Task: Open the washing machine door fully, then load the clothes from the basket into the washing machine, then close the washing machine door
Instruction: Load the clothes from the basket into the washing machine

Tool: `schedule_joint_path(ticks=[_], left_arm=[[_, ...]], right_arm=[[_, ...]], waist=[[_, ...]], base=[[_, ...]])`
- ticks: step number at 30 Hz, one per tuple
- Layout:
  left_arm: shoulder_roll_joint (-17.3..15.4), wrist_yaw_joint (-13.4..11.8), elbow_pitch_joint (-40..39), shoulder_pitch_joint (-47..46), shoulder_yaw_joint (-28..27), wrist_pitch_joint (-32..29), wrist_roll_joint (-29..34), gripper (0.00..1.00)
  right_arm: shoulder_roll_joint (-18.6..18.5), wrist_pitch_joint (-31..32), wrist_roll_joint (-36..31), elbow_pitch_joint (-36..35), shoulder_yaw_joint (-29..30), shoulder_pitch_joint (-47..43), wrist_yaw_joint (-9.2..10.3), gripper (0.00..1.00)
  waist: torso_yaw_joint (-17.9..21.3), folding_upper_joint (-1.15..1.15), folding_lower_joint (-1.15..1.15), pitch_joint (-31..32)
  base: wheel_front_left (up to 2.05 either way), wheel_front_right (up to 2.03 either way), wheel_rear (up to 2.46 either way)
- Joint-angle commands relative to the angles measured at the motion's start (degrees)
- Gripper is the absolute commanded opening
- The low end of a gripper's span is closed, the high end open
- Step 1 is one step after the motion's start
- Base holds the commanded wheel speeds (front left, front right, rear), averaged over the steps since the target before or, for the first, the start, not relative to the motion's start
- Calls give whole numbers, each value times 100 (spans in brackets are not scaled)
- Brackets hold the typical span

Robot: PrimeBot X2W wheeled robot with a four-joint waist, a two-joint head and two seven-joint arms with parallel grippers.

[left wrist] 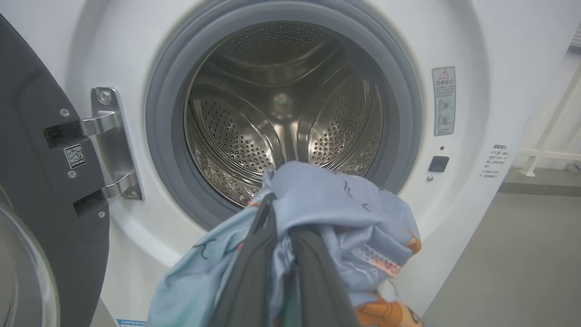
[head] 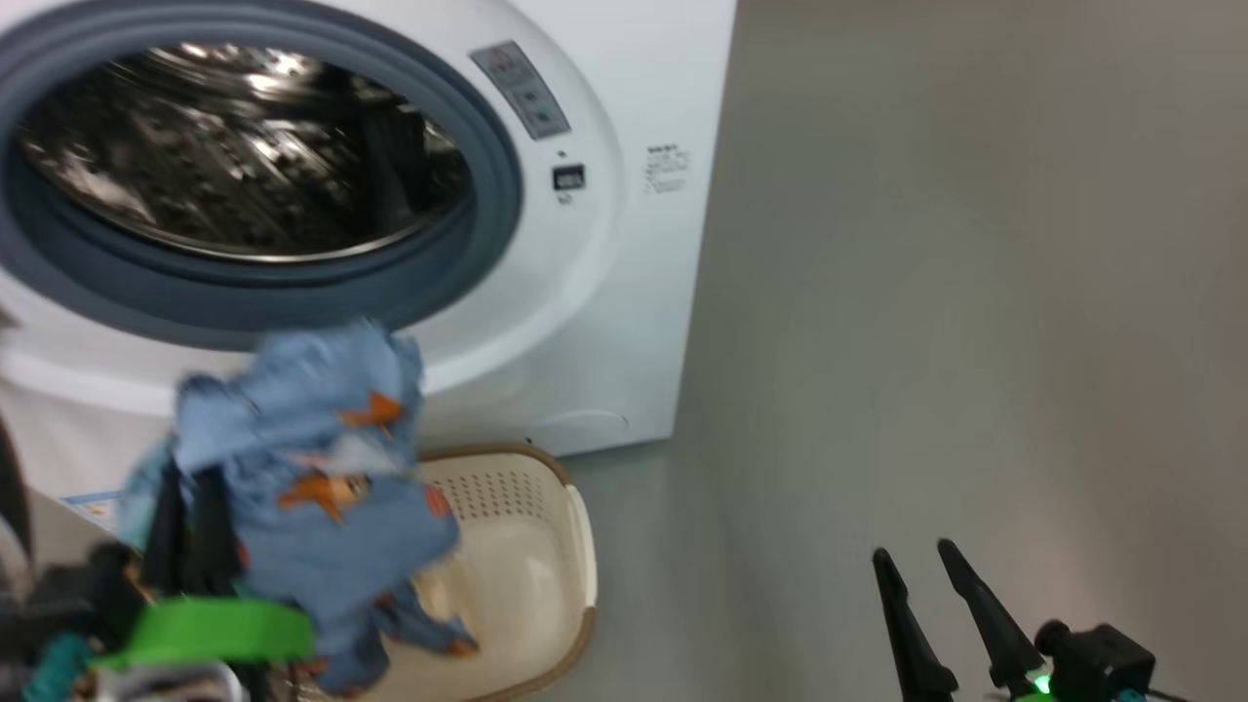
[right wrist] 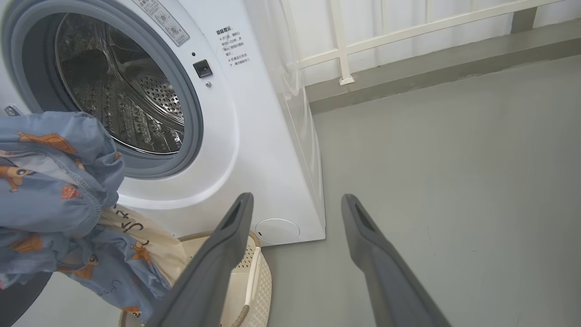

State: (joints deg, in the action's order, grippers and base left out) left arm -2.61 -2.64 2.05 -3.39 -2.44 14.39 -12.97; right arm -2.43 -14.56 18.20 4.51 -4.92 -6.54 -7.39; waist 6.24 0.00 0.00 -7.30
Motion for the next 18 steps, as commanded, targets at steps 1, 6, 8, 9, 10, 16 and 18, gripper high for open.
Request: schedule_joint_path(ticks=[1,6,8,9,10,16,18], left_arm=[[-114,29,-73,-400,-284,61,45,0],[-495,145,399,-1217,-659,61,195,0],[-657,185,574,-1546,-765,61,255,0],[-740,208,667,-1710,-805,61,285,0],[-825,224,765,-1875,-839,61,320,0],[-1380,281,1656,-3080,-997,61,457,0],[-1549,284,1924,-3458,-1011,61,499,0]], right_arm=[[-45,-44,58,-154,-196,230,-10,100],[-45,-44,285,-147,-431,443,-10,100],[-45,-44,370,-143,-534,516,-10,100],[-45,-44,409,-150,-579,544,-10,100],[-45,-44,447,-154,-621,569,-10,100],[-45,-44,672,-224,-992,741,-10,100],[-45,-44,716,-233,-1097,767,-10,100]], waist=[[391,0,0,-458],[800,0,0,-874],[955,0,0,-1018],[1027,0,0,-1086],[1096,0,0,-1155],[1524,0,0,-1656],[1618,0,0,-1813]], base=[[0,0,0],[0,0,0],[0,0,0],[0,0,0],[0,0,0],[0,0,0],[0,0,0]])
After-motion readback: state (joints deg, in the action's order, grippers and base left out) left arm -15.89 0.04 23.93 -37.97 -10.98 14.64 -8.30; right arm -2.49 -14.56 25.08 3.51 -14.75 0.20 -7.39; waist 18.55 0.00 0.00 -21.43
